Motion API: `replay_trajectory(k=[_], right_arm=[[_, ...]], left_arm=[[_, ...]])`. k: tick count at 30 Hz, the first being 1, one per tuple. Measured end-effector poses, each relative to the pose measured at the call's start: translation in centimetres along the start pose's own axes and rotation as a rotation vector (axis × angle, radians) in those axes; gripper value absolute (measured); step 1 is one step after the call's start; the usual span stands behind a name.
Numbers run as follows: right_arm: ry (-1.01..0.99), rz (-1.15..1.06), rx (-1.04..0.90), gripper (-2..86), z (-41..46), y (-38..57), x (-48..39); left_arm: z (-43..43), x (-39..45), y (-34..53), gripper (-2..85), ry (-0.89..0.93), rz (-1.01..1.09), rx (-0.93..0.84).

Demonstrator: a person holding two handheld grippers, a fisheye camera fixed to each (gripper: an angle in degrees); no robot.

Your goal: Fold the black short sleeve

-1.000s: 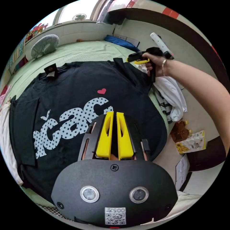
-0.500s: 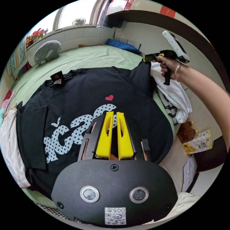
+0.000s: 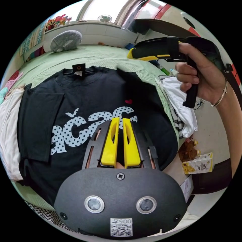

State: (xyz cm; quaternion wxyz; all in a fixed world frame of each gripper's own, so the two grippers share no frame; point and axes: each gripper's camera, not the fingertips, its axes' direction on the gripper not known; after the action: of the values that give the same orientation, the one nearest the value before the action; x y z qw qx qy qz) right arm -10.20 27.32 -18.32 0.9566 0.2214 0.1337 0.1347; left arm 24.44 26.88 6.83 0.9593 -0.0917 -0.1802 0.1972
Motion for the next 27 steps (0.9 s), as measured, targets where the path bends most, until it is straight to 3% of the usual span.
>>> replay_trajectory(k=[4,15,27], right_arm=[[0.021,0.054,0.036,6.1,-1.0,1.2,3.7],[-0.022,0.218,-0.128,11.0,5.3,6.7,10.4],[-0.04,0.161,-0.014,-0.4,3.6,7.5,8.7]], left_arm=[[0.0,-0.9,0.1,4.4,0.01,-0.004,0.004],[1.2,-2.2,-0.1,4.4,0.037,-0.016,-0.003],[2.8,-3.2,-0.5,4.3,0.064,-0.023,-0.026]])
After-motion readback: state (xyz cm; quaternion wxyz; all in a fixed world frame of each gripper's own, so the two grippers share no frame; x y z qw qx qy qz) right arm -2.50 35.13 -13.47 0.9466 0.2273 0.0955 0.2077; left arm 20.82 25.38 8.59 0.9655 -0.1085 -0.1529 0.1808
